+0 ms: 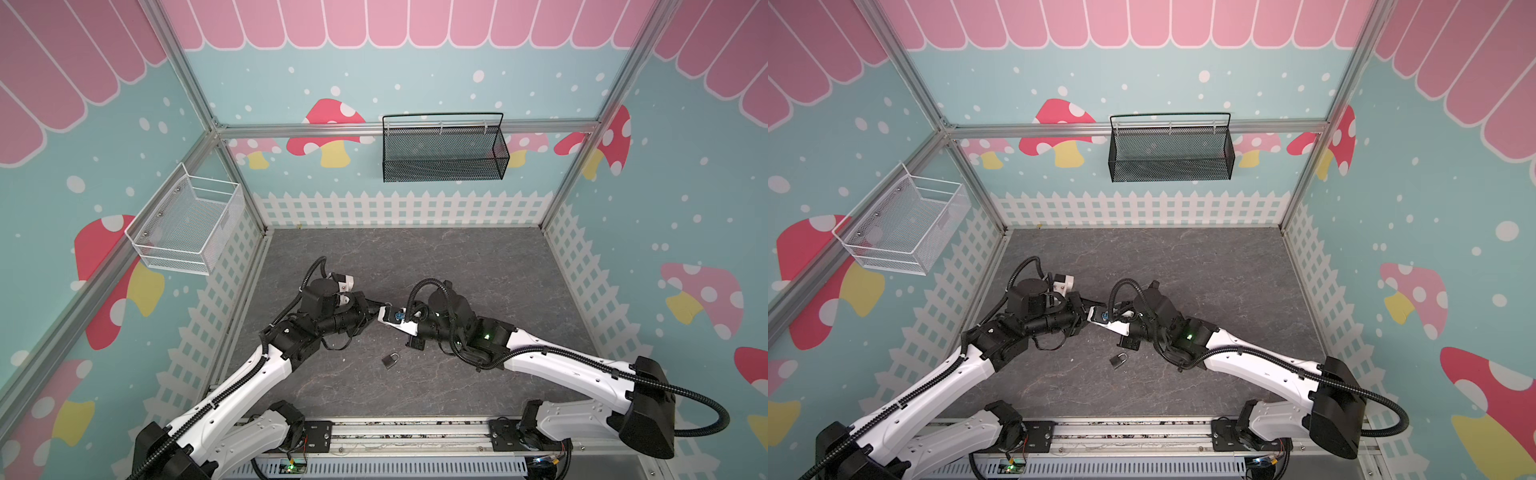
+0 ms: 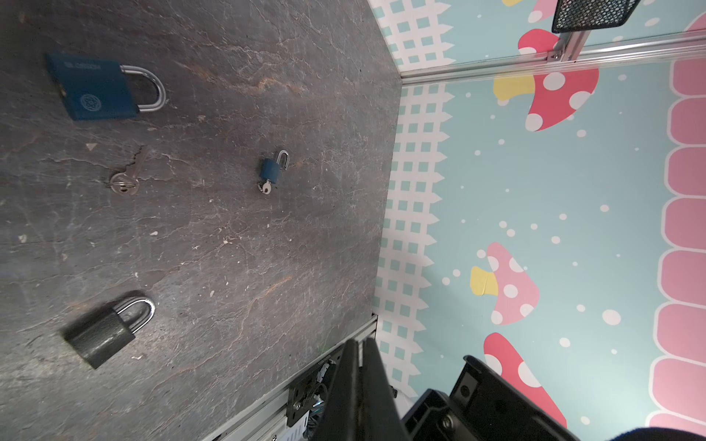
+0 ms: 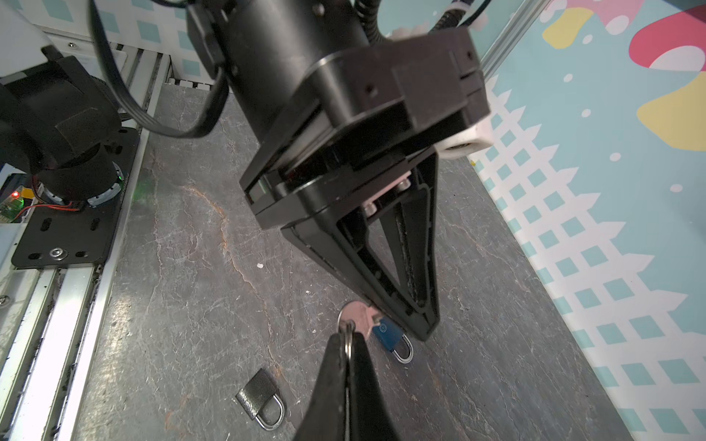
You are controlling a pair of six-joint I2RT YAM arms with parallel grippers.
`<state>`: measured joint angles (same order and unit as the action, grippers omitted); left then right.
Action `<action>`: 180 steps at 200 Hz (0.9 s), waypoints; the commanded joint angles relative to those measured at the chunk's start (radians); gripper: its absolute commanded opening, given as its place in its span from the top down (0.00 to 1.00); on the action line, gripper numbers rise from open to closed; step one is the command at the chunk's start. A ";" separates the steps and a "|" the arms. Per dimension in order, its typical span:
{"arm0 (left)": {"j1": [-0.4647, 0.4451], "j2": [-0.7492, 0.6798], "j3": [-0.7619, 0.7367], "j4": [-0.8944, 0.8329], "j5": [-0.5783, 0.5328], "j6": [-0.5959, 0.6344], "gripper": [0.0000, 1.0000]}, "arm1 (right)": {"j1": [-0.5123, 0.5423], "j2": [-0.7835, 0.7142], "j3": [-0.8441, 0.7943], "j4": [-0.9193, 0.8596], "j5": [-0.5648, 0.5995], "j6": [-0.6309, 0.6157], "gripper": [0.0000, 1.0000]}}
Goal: Unlock with the key
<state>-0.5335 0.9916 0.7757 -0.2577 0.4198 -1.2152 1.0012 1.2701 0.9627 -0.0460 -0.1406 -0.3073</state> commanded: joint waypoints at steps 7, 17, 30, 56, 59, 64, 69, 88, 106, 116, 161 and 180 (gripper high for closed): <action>-0.005 -0.017 0.017 -0.008 -0.014 0.018 1.00 | -0.005 0.002 0.035 -0.020 -0.002 -0.032 1.00; -0.006 -0.023 0.017 -0.002 -0.022 0.025 1.00 | -0.004 0.000 0.037 -0.022 0.005 -0.032 1.00; -0.006 -0.031 0.016 0.008 -0.035 0.032 1.00 | -0.005 -0.002 0.041 -0.026 0.015 -0.027 0.99; -0.006 -0.040 0.013 0.053 -0.071 0.042 1.00 | -0.005 -0.003 0.055 -0.043 0.057 0.003 0.54; -0.006 -0.038 0.013 0.066 -0.075 0.039 1.00 | -0.004 -0.003 0.059 -0.048 0.059 0.007 0.52; -0.006 -0.035 0.014 0.091 -0.083 0.035 1.00 | -0.006 -0.005 0.067 -0.056 0.057 0.017 0.50; -0.006 -0.030 0.016 0.120 -0.086 0.033 1.00 | -0.005 -0.008 0.074 -0.063 0.055 0.027 0.49; -0.007 -0.008 0.042 0.175 -0.129 0.098 1.00 | -0.005 -0.052 0.075 -0.062 0.030 0.068 0.47; -0.010 0.006 0.054 0.240 -0.194 0.174 1.00 | -0.011 -0.110 0.057 -0.035 0.026 0.142 0.35; -0.011 0.013 0.057 0.295 -0.221 0.214 1.00 | -0.021 -0.132 0.057 -0.036 0.023 0.203 0.31; -0.026 0.060 0.052 0.577 -0.233 0.407 1.00 | -0.171 -0.204 0.071 -0.014 -0.239 0.586 0.20; -0.051 0.085 0.038 0.697 -0.225 0.459 1.00 | -0.252 -0.191 0.075 0.040 -0.396 0.765 0.23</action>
<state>-0.5575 1.0519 0.8085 0.2111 0.2062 -0.8814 0.8177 1.0706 1.0142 -0.0708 -0.2993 0.1749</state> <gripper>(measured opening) 0.047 0.785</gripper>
